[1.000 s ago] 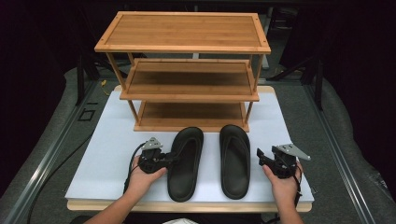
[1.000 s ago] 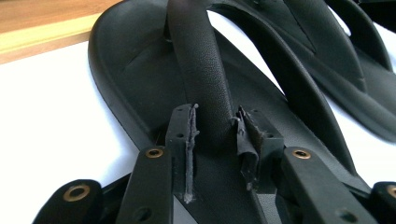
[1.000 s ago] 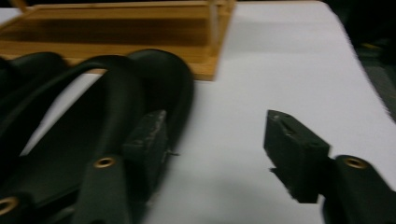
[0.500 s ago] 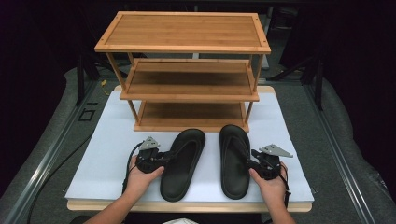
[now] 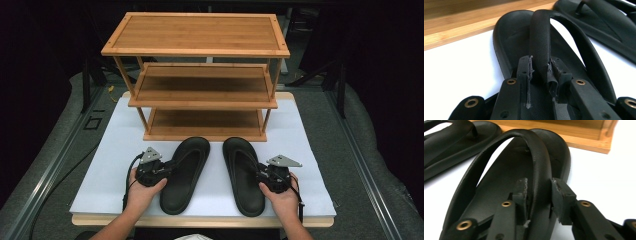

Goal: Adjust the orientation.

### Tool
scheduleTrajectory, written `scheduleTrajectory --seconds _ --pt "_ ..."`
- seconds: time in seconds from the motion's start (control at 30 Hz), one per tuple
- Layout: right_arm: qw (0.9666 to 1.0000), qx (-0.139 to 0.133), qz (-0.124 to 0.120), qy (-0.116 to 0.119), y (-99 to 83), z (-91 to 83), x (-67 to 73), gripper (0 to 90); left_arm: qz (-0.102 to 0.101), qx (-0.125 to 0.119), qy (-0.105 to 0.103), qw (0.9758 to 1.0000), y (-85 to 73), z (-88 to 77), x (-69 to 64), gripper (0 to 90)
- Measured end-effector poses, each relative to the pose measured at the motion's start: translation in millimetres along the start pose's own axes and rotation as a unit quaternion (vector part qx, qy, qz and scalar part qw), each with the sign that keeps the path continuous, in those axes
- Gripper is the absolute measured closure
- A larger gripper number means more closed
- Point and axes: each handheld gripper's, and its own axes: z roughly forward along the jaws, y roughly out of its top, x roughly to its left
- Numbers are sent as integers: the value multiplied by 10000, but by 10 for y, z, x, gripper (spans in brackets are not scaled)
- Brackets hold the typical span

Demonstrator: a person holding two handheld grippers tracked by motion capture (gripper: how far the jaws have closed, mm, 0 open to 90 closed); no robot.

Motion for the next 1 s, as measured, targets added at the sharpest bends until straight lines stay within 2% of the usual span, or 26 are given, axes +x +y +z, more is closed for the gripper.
scheduleTrajectory --seconds 0.07,0.17,0.23,0.4,0.47,0.67,0.87,1.0 --pt "10000 1 29 33 0 -7 2 608 11 -15 -6 10000 -29 -19 17 711" --pt "9999 -79 81 85 -6 -22 0 583 -141 -42 -66 9999 -72 -36 49 695" --pt "9999 -112 54 107 -7 -31 -3 575 -164 -49 -59 9998 -98 -57 37 671" --pt "9997 -206 132 100 -13 -78 -22 560 68 87 109 9999 -145 -77 2 673" --pt "9997 -175 145 79 -13 -79 -35 560 15 128 128 9998 -162 -55 22 700" --pt "9997 -173 172 60 -17 -79 -58 561 -219 144 -13 9997 -125 -89 73 733" --pt "9994 -170 294 81 -30 -80 -105 558 -208 34 0 9998 -85 -164 121 762" --pt "9992 -183 328 112 -34 -79 -118 551 -305 -61 60 9995 -66 -233 189 794"
